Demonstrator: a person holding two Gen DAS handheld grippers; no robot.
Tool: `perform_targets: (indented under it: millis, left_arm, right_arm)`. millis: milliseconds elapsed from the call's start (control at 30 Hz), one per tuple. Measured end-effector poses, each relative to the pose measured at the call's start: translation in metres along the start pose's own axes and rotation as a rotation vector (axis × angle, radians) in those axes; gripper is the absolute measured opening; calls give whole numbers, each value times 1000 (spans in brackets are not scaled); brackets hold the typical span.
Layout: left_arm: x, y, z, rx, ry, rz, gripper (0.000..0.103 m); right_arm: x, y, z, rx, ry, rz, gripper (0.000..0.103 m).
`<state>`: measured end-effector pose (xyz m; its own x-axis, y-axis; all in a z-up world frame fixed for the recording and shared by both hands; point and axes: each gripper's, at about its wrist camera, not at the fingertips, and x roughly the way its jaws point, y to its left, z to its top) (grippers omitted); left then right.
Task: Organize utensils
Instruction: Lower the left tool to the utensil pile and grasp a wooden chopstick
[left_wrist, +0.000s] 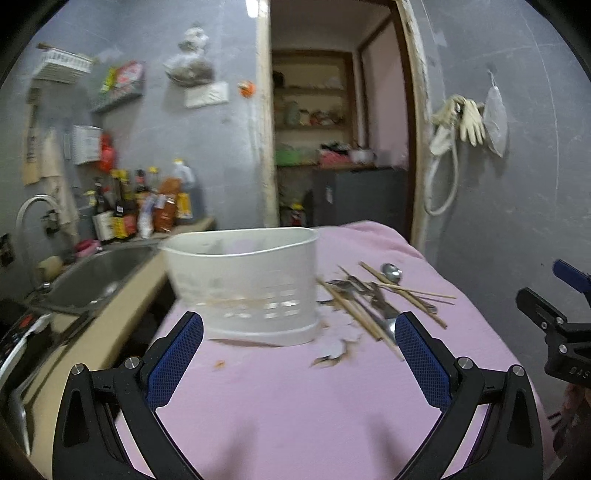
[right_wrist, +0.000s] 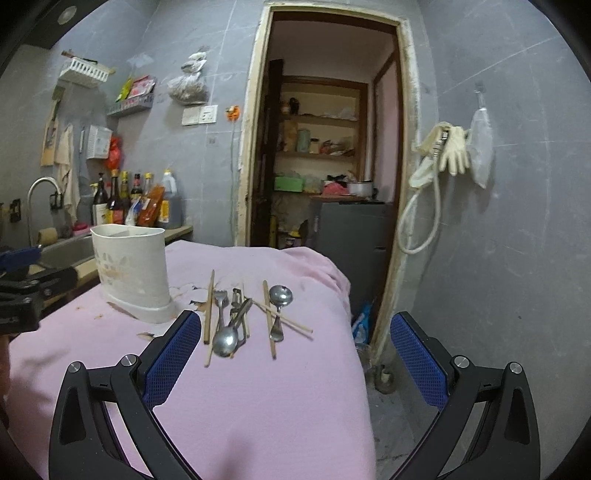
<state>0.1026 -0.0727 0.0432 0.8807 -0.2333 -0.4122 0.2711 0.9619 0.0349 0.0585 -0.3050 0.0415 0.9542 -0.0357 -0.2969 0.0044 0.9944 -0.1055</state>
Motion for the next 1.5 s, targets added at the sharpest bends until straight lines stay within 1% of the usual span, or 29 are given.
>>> perform_targets:
  millis: [100, 167, 200, 233, 267, 300, 333, 367, 400, 433, 467, 500, 533, 567, 633, 700, 833, 900, 967, 1067, 1233, 1300, 1333, 1367, 1400, 1500]
  left_arm:
    - [23, -10, 9, -1, 38, -29, 100]
    - [38, -16, 13, 6, 65, -39, 90]
    - [47, -20, 14, 12, 88, -47, 87]
    - [57, -22, 16, 15, 116, -58, 80]
    - [69, -24, 17, 15, 151, -69, 72]
    - [77, -26, 17, 12, 178, -80, 67]
    - [86, -28, 16, 6, 207, -96, 58]
    - [95, -30, 15, 0, 241, -111, 50]
    - [106, -32, 14, -5, 279, -121, 47]
    - [114, -33, 12, -11, 310, -132, 40]
    - [123, -34, 11, -19, 341, -141, 34]
    - [132, -35, 9, -29, 372, -146, 31]
    - [138, -36, 7, -34, 392, -149, 29]
    - [146, -37, 5, -38, 416, -152, 29]
    - [155, -37, 2, -41, 441, -151, 28]
    - [163, -39, 1, -43, 458, -144, 28]
    - [177, -39, 0, -53, 492, -143, 28]
    - [183, -39, 0, -64, 509, -144, 28]
    - [188, -37, 0, -77, 527, -138, 28]
    - [190, -34, 2, -91, 532, -131, 28]
    - [201, -36, 3, -91, 550, -108, 27]
    - [203, -37, 4, -91, 555, -100, 25]
    - [203, -37, 4, -91, 557, -98, 21]
    - [202, -37, 4, -92, 560, -95, 14]
    - [202, -36, 4, -95, 563, -96, 10]
    - [199, -33, 3, -127, 579, -104, 8]
  right_arm:
    - [19, -16, 6, 2, 30, 32, 103]
    - [34, -24, 11, 8, 53, 61, 103]
    - [41, -28, 12, 10, 65, 74, 103]
    - [49, -32, 13, 10, 78, 88, 102]
    - [56, -35, 14, 8, 90, 100, 98]
    - [67, -38, 16, 3, 112, 117, 90]
    - [73, -39, 16, 2, 124, 126, 85]
    - [87, -42, 16, -2, 154, 146, 77]
    - [94, -44, 15, -1, 172, 162, 70]
    - [106, -45, 14, -1, 200, 189, 66]
    - [116, -46, 12, -3, 225, 209, 56]
    - [126, -47, 10, -7, 253, 227, 49]
    - [134, -47, 8, -9, 277, 245, 48]
    - [139, -47, 7, -10, 292, 258, 46]
    - [154, -47, 1, -18, 344, 303, 41]
    - [163, -45, -4, -36, 374, 329, 38]
    - [178, -44, -10, -61, 432, 369, 32]
    - [182, -42, -13, -65, 453, 384, 27]
    - [185, -43, -17, -63, 466, 393, 23]
    - [187, -43, -21, -63, 475, 394, 19]
    - [190, -41, -20, -75, 481, 400, 18]
    - [192, -38, -19, -83, 486, 402, 16]
    - [193, -37, -19, -85, 487, 403, 14]
    - [192, -37, -19, -83, 489, 403, 10]
    - [192, -37, -18, -78, 488, 406, 6]
    - [186, -38, -19, -66, 483, 406, 4]
